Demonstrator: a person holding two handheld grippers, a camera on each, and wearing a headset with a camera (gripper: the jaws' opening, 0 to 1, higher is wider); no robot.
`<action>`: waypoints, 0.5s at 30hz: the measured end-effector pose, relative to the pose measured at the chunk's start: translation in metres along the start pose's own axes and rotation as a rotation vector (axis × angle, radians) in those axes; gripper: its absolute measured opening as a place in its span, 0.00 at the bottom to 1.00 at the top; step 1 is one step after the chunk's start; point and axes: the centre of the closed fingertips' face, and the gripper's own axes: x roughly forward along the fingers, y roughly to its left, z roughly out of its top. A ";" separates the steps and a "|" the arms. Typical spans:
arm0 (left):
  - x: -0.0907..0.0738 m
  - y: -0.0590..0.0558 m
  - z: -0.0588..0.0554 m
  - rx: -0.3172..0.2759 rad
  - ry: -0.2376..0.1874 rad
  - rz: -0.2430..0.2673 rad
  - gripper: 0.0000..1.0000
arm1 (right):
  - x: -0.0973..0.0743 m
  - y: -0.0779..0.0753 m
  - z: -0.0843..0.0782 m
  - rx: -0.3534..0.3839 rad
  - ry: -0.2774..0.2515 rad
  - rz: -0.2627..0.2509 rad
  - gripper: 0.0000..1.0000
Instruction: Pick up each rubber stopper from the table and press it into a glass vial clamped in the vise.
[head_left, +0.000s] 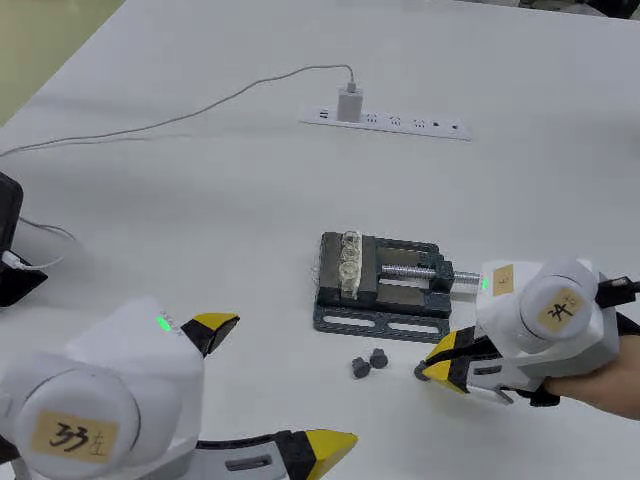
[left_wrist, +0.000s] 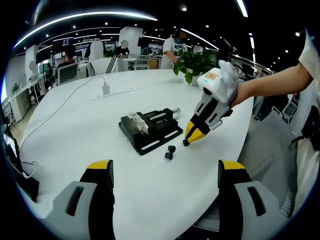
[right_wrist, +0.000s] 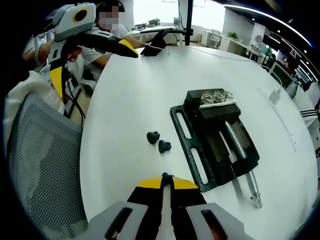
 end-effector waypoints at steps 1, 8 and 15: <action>0.000 0.000 0.000 0.000 0.001 -0.002 0.84 | 0.000 0.000 0.000 -0.008 0.003 -0.001 0.01; 0.000 -0.002 0.000 0.005 0.003 -0.009 0.84 | -0.001 0.001 -0.002 -0.036 0.020 -0.014 0.00; 0.000 -0.003 0.000 0.009 0.004 -0.015 0.84 | -0.001 0.001 -0.002 -0.003 0.027 -0.011 0.00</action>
